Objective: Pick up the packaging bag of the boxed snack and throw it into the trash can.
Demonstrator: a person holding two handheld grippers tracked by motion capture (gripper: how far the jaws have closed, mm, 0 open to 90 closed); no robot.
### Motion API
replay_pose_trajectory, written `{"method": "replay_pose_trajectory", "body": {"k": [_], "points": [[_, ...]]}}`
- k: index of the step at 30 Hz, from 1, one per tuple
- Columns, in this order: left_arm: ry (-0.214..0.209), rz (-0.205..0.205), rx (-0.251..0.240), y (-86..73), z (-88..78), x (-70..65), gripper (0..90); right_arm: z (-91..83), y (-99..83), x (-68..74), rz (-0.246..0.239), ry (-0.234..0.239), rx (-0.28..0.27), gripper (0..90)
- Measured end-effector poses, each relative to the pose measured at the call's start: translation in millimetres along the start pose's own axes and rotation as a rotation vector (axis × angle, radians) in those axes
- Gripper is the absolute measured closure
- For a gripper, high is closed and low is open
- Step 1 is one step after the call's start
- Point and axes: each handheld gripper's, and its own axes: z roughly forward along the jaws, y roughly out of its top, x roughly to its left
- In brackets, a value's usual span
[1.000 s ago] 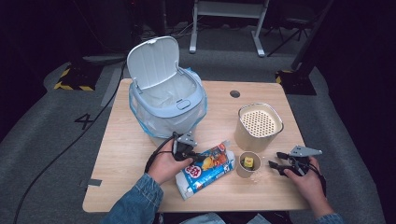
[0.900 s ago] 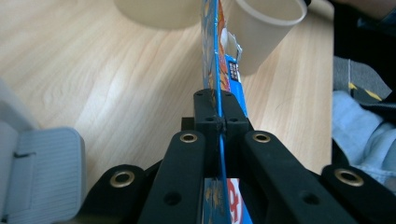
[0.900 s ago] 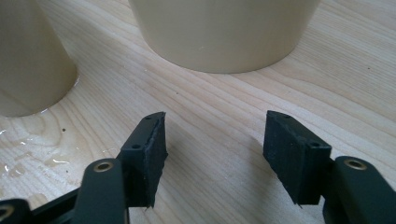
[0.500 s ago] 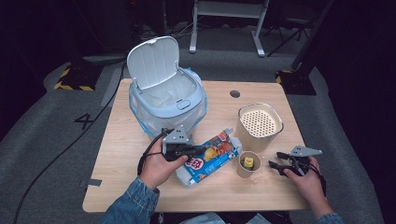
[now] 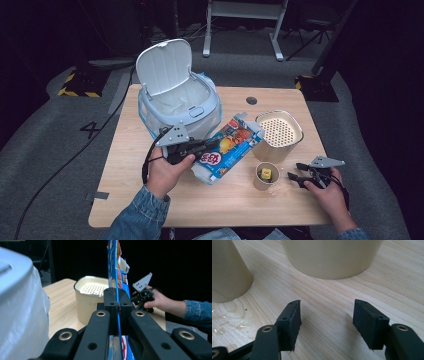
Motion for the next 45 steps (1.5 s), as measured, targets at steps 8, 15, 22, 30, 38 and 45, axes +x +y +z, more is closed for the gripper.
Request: {"method": "replay_pose_trajectory", "body": {"k": [8,15,22,30,38,45], "points": [[0.030,0.037,-0.033,24.6,-7.1,1.9,88.8,0.0,0.0,0.1,-0.001,0.000,0.000,39.7],[0.058,0.068,-0.042,47.7,-11.7,0.8,88.8,0.0,0.0,0.0,0.000,0.000,0.000,39.6],[0.096,0.095,-0.058,73.6,-21.1,3.3,88.8,0.0,0.0,0.0,0.000,0.000,0.000,39.6],[0.137,0.107,-0.097,98.7,-31.0,11.9,88.8,0.1,0.0,0.3,0.000,0.000,0.000,39.6],[0.176,0.104,-0.116,119.7,-35.9,20.7,88.8,0.1,0.0,0.3,0.000,0.000,-0.001,39.6],[0.208,0.092,-0.148,135.4,-40.2,31.5,88.8,0.1,0.0,0.3,-0.001,0.000,-0.001,39.6]]}}
